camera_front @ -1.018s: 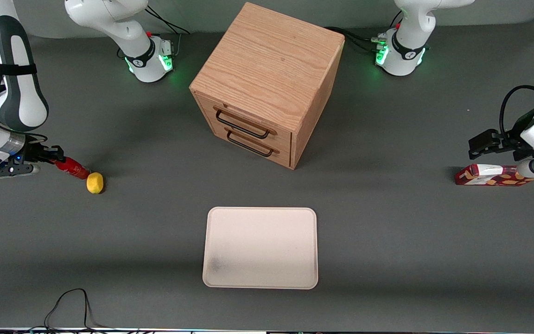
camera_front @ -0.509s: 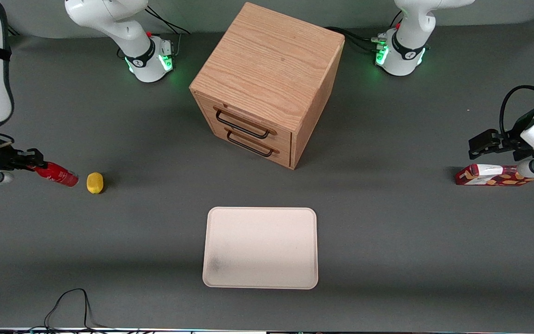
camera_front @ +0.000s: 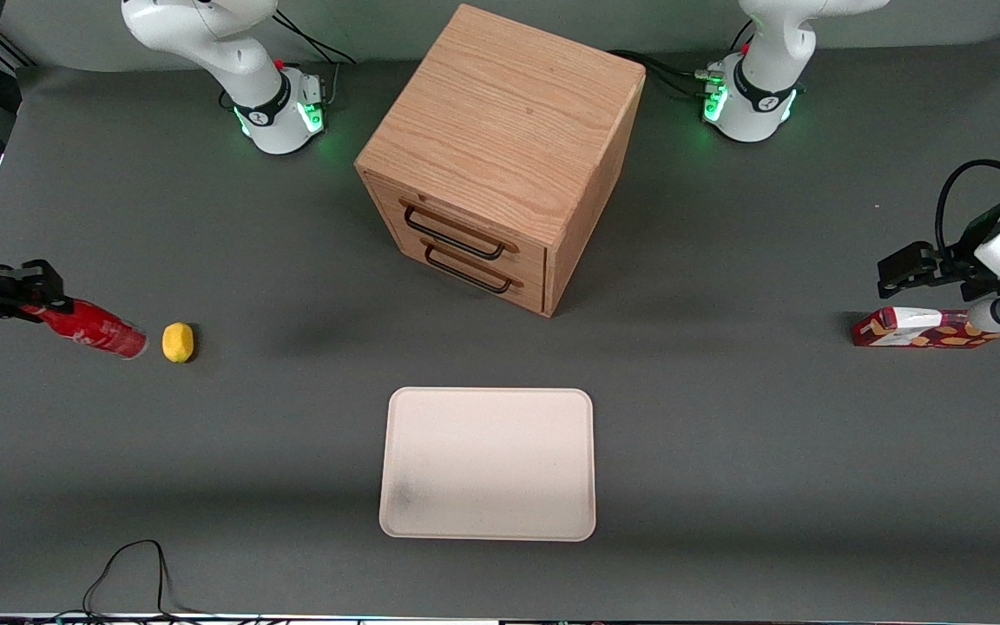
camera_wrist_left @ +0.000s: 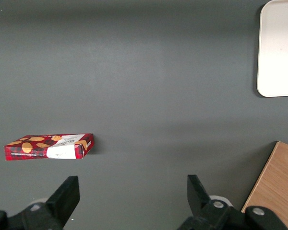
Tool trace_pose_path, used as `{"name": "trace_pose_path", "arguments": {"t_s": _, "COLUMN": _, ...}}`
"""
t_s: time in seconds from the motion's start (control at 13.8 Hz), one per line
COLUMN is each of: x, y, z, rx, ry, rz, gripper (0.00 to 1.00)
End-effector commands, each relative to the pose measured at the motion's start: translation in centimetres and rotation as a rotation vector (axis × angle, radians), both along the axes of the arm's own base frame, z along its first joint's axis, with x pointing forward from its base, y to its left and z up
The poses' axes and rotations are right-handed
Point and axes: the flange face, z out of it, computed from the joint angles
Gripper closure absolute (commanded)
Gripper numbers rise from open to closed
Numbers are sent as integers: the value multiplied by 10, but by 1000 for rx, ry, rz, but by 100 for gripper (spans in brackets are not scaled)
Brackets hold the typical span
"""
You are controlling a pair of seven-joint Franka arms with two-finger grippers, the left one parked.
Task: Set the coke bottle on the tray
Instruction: 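Carry the red bottle over the white tray and lower it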
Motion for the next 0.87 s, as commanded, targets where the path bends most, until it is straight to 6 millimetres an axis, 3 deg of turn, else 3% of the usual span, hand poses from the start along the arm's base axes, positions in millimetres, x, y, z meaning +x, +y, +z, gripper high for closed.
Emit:
{"name": "trace_pose_path", "arguments": {"t_s": 0.0, "x": 31, "y": 52, "z": 4, "rx": 19, "ry": -31, "rz": -22, "gripper": 100}}
{"name": "trace_pose_path", "arguments": {"t_s": 0.07, "x": 41, "y": 79, "z": -3, "rx": 21, "ry": -43, "rz": -33, "gripper": 100}}
{"name": "trace_pose_path", "arguments": {"t_s": 0.36, "x": 82, "y": 173, "z": -74, "rx": 90, "ry": -113, "rz": -105, "gripper": 100}}
{"name": "trace_pose_path", "arguments": {"t_s": 0.58, "x": 104, "y": 218, "z": -134, "rx": 131, "ry": -158, "rz": -84, "gripper": 100}}
{"name": "trace_pose_path", "arguments": {"t_s": 0.8, "x": 122, "y": 245, "z": -195, "rx": 164, "ry": -205, "rz": -89, "gripper": 100}}
